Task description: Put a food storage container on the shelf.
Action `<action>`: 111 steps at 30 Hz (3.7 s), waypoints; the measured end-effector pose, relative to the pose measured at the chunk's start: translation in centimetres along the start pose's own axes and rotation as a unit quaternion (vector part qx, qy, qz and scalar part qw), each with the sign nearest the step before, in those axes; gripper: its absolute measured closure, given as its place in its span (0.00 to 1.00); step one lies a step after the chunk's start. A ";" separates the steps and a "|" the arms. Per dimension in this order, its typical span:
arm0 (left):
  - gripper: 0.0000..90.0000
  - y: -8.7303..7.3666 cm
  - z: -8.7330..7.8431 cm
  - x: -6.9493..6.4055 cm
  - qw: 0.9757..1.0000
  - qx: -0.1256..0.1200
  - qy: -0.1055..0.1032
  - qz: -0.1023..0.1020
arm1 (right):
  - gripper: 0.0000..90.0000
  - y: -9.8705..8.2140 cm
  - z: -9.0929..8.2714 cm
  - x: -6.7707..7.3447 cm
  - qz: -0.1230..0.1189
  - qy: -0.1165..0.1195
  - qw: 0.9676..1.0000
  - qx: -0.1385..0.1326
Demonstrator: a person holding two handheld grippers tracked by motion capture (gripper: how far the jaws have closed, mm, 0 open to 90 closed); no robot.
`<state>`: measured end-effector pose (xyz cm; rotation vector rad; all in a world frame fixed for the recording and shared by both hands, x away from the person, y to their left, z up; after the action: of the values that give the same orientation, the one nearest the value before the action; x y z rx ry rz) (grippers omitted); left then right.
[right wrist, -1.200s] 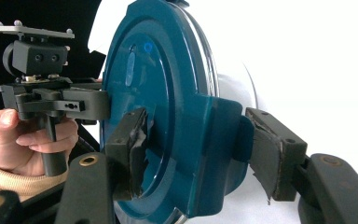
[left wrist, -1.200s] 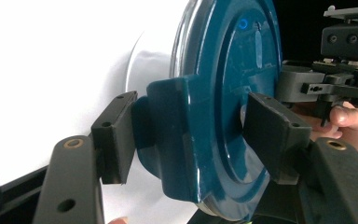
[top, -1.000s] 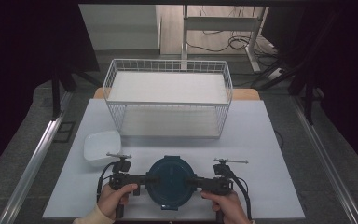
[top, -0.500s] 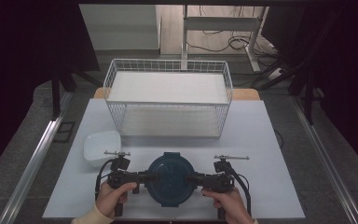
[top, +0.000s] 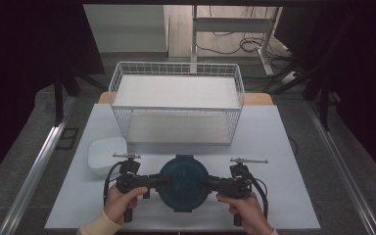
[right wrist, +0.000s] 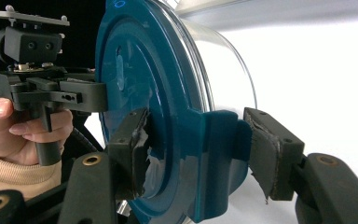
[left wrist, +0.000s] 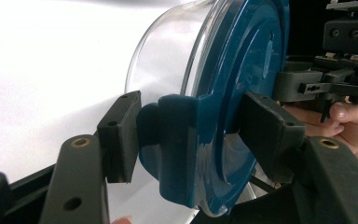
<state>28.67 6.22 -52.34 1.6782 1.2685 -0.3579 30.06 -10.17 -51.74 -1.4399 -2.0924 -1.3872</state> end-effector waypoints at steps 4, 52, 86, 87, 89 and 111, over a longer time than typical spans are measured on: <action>0.45 0.5 -0.3 -0.2 1.000 -0.004 0.000 0.009 | 0.48 0.4 -0.1 0.3 -0.007 -0.001 1.000 -0.003; 0.45 8.4 -4.9 -4.6 0.995 -0.061 -0.004 0.077 | 0.47 9.1 -3.0 5.7 -0.097 -0.005 0.994 -0.059; 0.45 16.2 -7.7 -6.5 0.992 -0.081 -0.008 0.099 | 0.48 17.5 -4.2 8.5 -0.131 0.000 0.988 -0.079; 0.45 16.5 -7.7 -6.5 0.992 -0.081 -0.008 0.100 | 0.48 17.5 -4.2 8.5 -0.131 0.000 0.988 -0.079; 0.45 17.2 -7.9 -6.6 0.992 -0.080 -0.008 0.102 | 0.48 18.2 -4.3 8.6 -0.135 -0.002 0.988 -0.080; 0.44 23.4 -8.4 -6.1 0.993 -0.073 -0.006 0.095 | 0.49 24.2 -3.8 8.8 -0.124 -0.002 0.989 -0.076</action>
<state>43.71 9.80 -31.88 1.6523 1.0881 -0.1553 44.67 -6.60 -30.56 -1.2673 -2.2751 -1.6699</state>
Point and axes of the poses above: each handheld gripper's, and its own axes: z roughly forward along the jaws, y roughly out of its top, x roughly to its left, the point moved 10 cm from there along z, roughly forward along the jaws
